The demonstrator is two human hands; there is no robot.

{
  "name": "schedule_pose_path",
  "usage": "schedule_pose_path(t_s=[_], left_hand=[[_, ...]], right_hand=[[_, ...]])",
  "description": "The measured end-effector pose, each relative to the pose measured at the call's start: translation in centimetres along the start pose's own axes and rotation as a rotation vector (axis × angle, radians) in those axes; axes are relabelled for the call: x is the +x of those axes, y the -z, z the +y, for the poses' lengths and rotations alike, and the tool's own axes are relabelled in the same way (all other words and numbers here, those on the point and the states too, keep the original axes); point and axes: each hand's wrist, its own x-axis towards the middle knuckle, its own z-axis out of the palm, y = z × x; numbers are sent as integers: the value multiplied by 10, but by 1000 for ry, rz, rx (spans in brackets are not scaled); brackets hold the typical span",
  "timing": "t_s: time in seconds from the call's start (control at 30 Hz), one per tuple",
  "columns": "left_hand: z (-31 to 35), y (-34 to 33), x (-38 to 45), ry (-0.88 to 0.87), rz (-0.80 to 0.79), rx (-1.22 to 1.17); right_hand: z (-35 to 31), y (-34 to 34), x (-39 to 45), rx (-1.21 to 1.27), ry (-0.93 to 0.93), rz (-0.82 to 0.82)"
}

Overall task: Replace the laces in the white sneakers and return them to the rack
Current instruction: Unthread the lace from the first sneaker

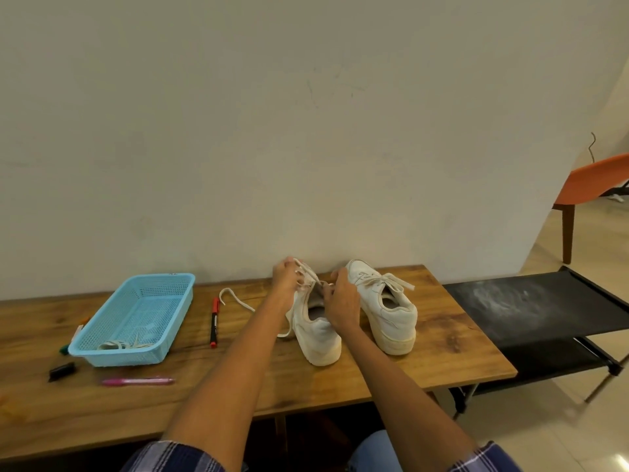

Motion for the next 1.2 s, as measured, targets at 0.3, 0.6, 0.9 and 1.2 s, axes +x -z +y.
schedule_pose_path(t_s=[0.3,0.6,0.9,1.2], left_hand=[[-7,20,10,80,355,221],[-18,21,0,-64,280,1027],[-26,2,-26,-333,213,1241],[-51,11,-24,-278,323,872]], right_hand=[[1,-3,2,-50,13,-28],[0,-6,6,-174,74,-65],[-9,-6,14,-544,383,-284],[-4,-7,17,-592,399,-164]])
